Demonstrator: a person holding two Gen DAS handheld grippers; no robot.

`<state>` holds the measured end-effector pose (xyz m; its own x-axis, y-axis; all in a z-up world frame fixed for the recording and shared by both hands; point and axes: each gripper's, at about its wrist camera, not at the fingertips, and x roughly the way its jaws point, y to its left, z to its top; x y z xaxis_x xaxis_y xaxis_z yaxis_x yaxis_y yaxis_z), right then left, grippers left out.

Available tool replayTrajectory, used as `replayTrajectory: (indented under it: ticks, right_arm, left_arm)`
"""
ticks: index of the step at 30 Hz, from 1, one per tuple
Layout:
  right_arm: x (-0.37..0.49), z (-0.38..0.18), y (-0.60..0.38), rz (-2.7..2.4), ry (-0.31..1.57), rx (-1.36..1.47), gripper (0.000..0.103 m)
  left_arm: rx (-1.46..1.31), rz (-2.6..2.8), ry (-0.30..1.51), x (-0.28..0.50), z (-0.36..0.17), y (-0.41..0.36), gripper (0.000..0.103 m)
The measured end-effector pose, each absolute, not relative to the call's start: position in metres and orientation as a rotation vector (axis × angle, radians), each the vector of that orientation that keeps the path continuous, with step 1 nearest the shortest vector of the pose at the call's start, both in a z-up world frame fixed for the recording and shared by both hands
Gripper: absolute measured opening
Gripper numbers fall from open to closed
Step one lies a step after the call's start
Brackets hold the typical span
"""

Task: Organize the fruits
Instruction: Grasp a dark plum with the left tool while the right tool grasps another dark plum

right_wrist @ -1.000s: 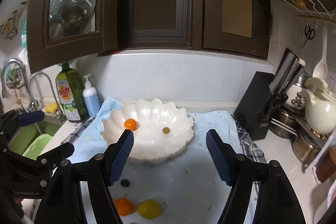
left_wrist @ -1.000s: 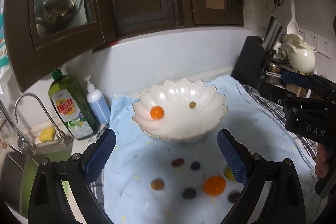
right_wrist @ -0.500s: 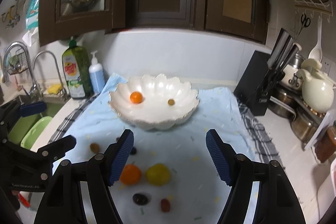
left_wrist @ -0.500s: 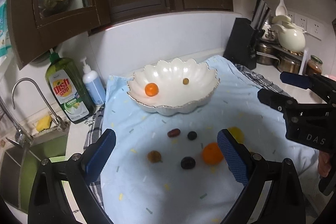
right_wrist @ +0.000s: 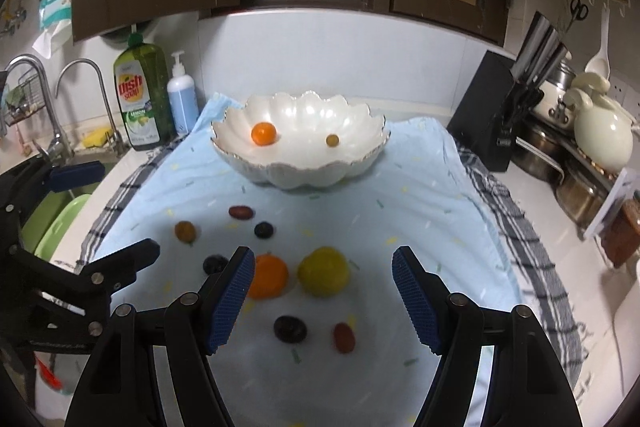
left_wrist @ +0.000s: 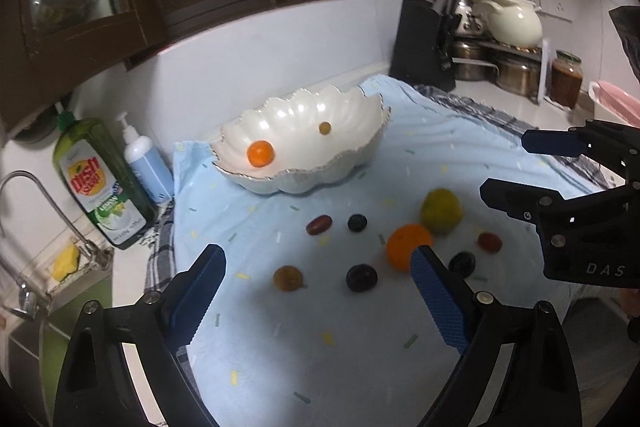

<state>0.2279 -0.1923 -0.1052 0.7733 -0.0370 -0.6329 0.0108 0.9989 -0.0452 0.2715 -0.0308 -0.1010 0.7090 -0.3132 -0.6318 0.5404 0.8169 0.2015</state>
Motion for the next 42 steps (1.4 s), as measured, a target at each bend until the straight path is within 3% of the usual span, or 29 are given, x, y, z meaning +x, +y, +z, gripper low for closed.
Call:
replayTrajectory:
  ticks: [16, 29, 42]
  right_arm:
    - [0.232, -0.160, -0.170, -0.069, 0.817, -0.014, 0.070]
    - [0.244, -0.185, -0.170, -0.082, 0.868, 0.041, 0.050]
    - [0.248, -0.197, -0.172, -0.080, 0.898, 0.044, 0.031]
  left_arm:
    - [0.440, -0.644, 0.712, 0.299, -0.156, -0.036, 0.076]
    - [0.429, -0.713, 0.793, 0.319, -0.183, -0.053, 0.060]
    - [0.413, -0.722, 0.826, 0.324, -0.193, -0.057, 0.029]
